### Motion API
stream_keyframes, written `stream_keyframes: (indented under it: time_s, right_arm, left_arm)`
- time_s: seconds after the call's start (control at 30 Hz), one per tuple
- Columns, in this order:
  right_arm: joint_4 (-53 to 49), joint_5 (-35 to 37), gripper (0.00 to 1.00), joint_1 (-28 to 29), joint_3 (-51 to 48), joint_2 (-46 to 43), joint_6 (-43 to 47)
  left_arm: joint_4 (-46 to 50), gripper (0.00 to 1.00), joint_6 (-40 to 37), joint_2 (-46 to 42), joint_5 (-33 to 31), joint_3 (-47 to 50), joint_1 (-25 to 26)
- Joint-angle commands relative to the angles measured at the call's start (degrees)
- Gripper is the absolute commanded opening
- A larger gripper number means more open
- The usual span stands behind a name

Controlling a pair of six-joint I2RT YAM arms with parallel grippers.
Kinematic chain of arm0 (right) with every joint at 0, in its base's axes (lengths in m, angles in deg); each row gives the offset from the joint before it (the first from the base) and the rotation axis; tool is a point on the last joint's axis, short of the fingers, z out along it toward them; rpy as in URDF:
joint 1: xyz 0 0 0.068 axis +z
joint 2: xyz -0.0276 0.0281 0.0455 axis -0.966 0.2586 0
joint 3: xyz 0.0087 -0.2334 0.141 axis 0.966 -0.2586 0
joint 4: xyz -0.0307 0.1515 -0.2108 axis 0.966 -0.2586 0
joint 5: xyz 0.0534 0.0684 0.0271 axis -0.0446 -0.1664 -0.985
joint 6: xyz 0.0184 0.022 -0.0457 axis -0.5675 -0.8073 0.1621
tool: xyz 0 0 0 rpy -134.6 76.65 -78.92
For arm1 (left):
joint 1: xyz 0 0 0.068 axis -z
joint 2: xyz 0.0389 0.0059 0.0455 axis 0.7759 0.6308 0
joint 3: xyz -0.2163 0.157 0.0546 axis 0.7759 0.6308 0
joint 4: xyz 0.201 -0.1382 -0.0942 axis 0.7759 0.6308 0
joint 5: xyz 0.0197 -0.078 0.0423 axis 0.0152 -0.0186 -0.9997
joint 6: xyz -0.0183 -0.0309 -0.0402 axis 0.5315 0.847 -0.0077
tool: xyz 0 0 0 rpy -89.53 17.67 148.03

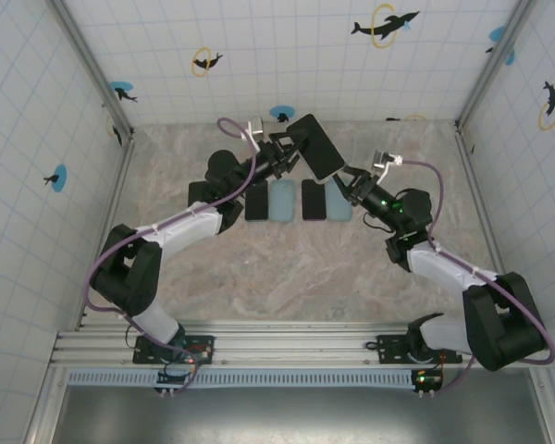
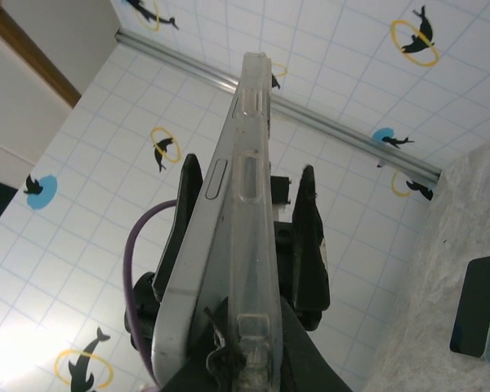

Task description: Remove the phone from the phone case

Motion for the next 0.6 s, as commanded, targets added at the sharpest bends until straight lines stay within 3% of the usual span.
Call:
stream_keyframes:
  time_s: [0.0, 0.27, 0.57]
  right_arm:
    - [4.84, 5.36, 0.06, -0.32, -1.32, -0.86, -0.39]
    - [-1.69, 22.44, 0.06, 0.77, -1.74, -1.76, 4.83]
    - [-3.60, 28.95, 0.06, 3.93, -0.26, 0.13, 9.82]
  left_arm:
    - [7.21, 0.65, -2.13, -1.08, -1.09, -1.75, 0.29]
    - [16.31, 0.68, 1.05, -6.10, -9.93, 2.65, 5.08]
    - [16.22, 0.66, 8.33, -6.06, -18.36, 2.09, 13.33]
